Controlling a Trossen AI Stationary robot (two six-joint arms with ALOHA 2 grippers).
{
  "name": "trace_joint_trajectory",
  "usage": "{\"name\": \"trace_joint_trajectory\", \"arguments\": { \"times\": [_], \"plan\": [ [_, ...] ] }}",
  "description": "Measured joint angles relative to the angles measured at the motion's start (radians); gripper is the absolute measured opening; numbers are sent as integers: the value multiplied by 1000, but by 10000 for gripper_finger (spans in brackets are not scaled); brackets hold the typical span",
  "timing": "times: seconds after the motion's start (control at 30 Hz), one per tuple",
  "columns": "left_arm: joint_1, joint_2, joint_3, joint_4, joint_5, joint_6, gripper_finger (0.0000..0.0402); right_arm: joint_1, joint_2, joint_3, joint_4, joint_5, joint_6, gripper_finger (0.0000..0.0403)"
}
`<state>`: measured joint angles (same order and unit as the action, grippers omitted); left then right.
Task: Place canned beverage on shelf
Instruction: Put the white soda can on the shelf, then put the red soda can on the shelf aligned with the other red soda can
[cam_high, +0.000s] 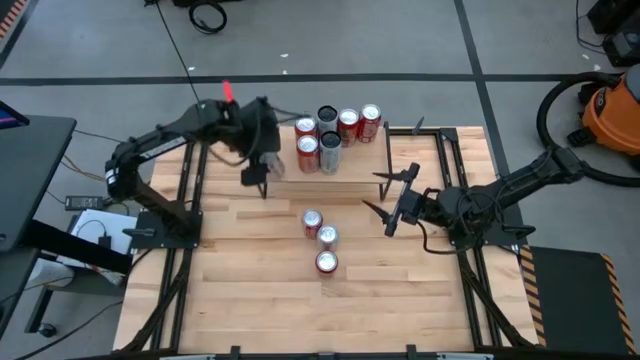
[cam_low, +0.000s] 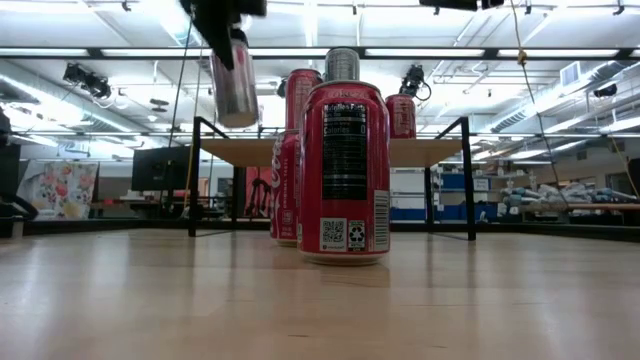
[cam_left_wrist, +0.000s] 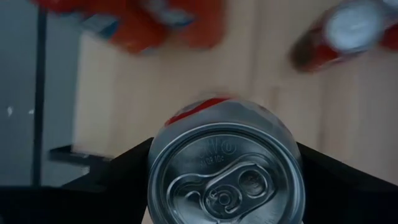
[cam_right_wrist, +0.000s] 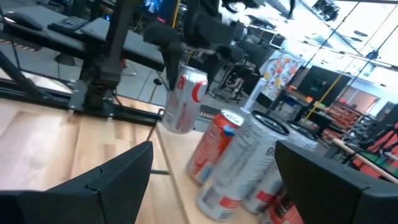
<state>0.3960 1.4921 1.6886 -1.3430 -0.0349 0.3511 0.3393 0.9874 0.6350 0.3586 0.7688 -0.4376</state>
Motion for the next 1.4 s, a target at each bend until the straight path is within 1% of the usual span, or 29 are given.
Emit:
{"name": "trace_joint_trajectory", "arguments": {
  "times": [0.17,0.37,0.47,0.6,0.7,0.83,0.9,1.1,1.4],
  "plan": [
    [98,45,0,46,-2,70,311,-74,-26,0,-27,-58,-3,347],
    [147,96,3,75,-4,86,318,-147,-28,0,-44,-71,-30,347],
    [148,106,3,100,-5,84,329,-177,-28,0,-43,-111,-38,347],
    [142,109,1,116,-21,64,355,-215,-28,0,-39,-163,-46,347],
    [142,111,0,120,-28,58,373,-239,-28,0,-38,-184,-55,347],
    [133,110,0,149,-87,85,389,-260,-28,0,-38,-195,-60,347],
    [131,110,1,164,-109,97,392,-265,-28,0,-38,-196,-60,347],
    [126,110,41,176,-112,131,393,-266,-28,0,-39,-201,-63,347],
    [103,110,130,162,-114,126,394,-266,-28,0,-41,-201,-64,347]
  ]
}}
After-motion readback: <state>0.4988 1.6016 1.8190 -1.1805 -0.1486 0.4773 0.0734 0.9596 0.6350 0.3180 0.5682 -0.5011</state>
